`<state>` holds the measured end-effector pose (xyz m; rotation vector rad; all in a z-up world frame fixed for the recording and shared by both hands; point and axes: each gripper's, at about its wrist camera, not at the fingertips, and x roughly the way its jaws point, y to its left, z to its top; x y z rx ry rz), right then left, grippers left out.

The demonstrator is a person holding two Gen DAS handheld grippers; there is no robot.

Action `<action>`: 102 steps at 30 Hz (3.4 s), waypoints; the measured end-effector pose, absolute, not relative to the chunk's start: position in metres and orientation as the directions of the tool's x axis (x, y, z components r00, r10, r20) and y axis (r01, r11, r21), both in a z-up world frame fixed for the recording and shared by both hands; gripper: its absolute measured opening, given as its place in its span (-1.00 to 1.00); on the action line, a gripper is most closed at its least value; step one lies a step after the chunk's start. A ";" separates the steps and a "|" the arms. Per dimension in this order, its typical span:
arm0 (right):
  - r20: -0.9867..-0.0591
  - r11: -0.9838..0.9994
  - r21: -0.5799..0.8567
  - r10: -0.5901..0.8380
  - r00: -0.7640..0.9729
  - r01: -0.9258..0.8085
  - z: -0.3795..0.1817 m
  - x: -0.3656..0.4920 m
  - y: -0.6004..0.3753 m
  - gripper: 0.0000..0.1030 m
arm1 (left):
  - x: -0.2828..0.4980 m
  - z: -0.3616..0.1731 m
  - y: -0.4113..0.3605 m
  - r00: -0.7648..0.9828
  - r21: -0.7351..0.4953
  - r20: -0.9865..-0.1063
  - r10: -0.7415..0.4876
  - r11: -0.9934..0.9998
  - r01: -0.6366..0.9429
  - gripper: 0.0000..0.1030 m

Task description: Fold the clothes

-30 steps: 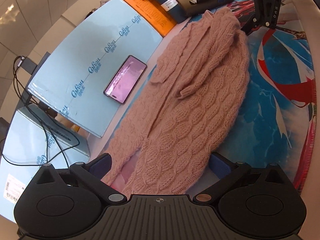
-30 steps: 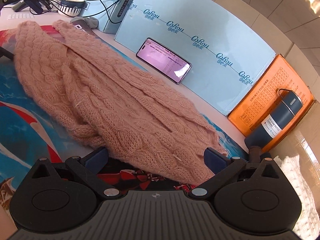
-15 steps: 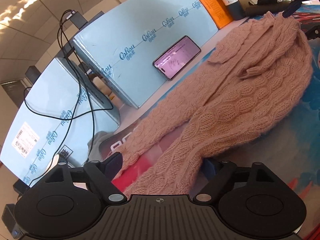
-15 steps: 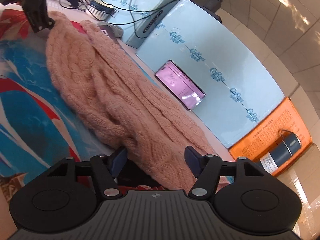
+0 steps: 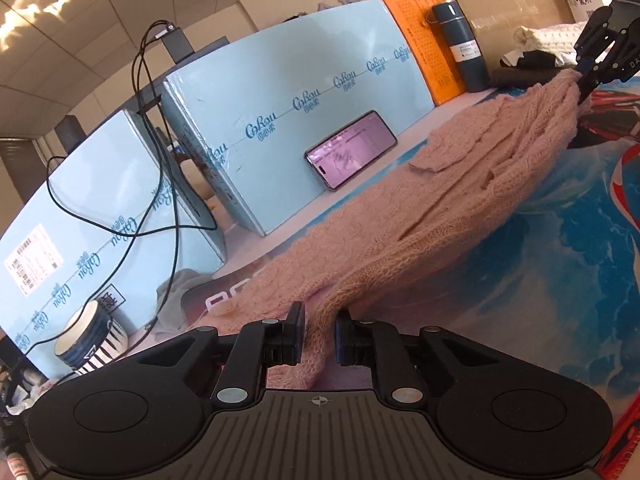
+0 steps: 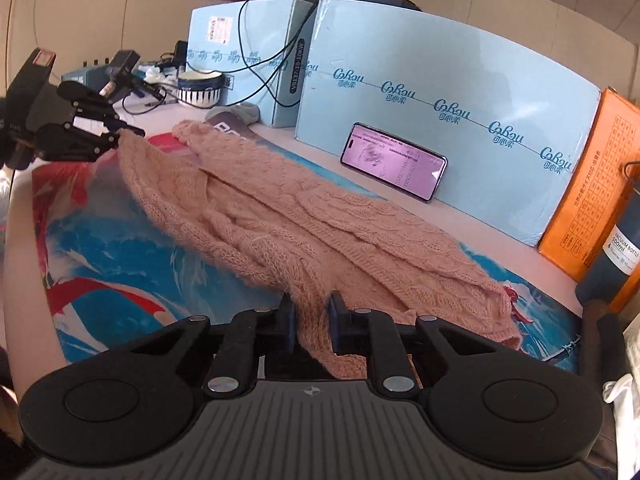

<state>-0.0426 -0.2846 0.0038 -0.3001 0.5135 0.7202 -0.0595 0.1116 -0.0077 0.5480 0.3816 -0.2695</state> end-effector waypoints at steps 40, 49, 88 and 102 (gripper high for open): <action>-0.472 0.946 0.322 0.131 0.872 0.032 -0.022 0.052 -0.311 0.32 | 0.031 -0.025 0.201 0.872 -0.312 -0.489 0.007 0.933 -0.183 -0.72; -0.466 0.952 0.304 0.113 0.878 0.038 -0.025 0.050 -0.311 0.32 | 0.053 0.013 0.170 0.903 -0.009 -0.394 0.172 0.982 -0.191 -0.72; -0.464 0.938 0.344 0.129 0.877 0.045 -0.027 0.050 -0.315 0.40 | 0.076 -0.032 0.175 0.836 -0.385 -0.522 0.170 0.828 -0.408 0.18; -0.439 0.926 0.376 0.152 0.885 0.028 -0.026 0.046 -0.317 0.42 | -0.018 -0.008 0.163 0.900 -0.294 -0.390 0.194 0.900 -0.321 -0.72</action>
